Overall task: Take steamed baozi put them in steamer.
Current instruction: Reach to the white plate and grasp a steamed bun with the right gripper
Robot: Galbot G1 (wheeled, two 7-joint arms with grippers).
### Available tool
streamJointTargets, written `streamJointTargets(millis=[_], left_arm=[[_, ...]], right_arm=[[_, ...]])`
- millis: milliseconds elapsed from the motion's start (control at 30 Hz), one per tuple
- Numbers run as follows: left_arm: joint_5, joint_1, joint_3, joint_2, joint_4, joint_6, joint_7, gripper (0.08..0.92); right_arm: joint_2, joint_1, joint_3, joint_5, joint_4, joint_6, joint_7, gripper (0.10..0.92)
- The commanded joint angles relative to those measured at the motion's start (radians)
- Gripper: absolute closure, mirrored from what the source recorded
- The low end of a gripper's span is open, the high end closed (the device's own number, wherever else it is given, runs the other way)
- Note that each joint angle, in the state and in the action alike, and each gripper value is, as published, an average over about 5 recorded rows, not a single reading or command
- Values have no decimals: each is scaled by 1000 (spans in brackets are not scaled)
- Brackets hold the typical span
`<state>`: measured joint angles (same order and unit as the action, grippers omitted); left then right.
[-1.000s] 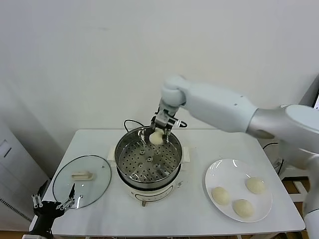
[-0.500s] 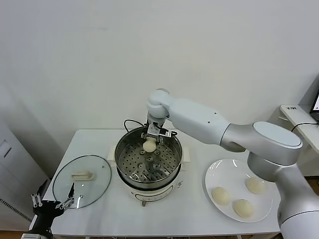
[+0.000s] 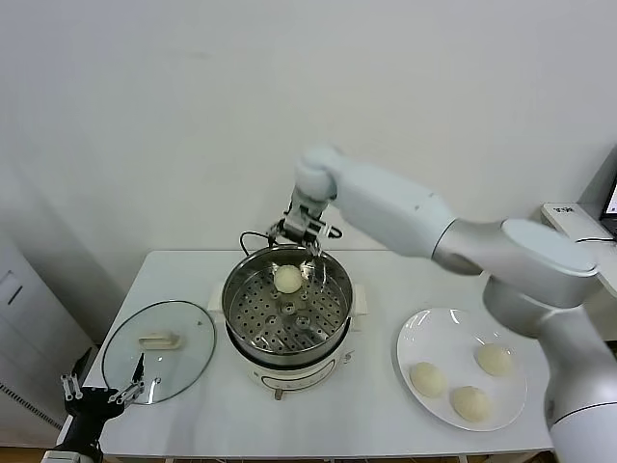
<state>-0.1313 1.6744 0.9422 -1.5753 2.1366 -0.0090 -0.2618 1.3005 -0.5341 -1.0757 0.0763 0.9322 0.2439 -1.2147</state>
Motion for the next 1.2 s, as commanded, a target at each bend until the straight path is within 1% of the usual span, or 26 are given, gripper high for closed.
streamJointTargets(millis=[33, 100, 267, 367, 467, 633, 900, 1200], left_arm=[[-5, -6, -10, -5, 6, 1, 0, 177], [-7, -7, -13, -6, 10, 2, 0, 177], [-17, -7, -24, -6, 21, 7, 0, 177], [-25, -6, -32, -6, 26, 10, 0, 177], [-32, -4, -39, -9, 31, 12, 0, 177], [-44, 6, -48, -15, 33, 10, 0, 177], [-50, 16, -37, -22, 27, 2, 0, 177], [-54, 28, -34, -36, 25, -5, -1, 177]], right_arm=[[-271, -222, -319, 546, 34, -419, -25, 203], [-359, -203, -354, 529, 96, -444, -22, 203], [-552, -111, -370, 441, 309, -475, 17, 203], [-643, -58, -370, 385, 421, -476, 53, 203], [-700, 1, -356, 330, 489, -470, 95, 203], [-729, 147, -267, 240, 513, -461, 117, 203], [-735, 303, -177, 161, 505, -455, 109, 203], [-718, 384, -108, 140, 481, -446, 117, 203]])
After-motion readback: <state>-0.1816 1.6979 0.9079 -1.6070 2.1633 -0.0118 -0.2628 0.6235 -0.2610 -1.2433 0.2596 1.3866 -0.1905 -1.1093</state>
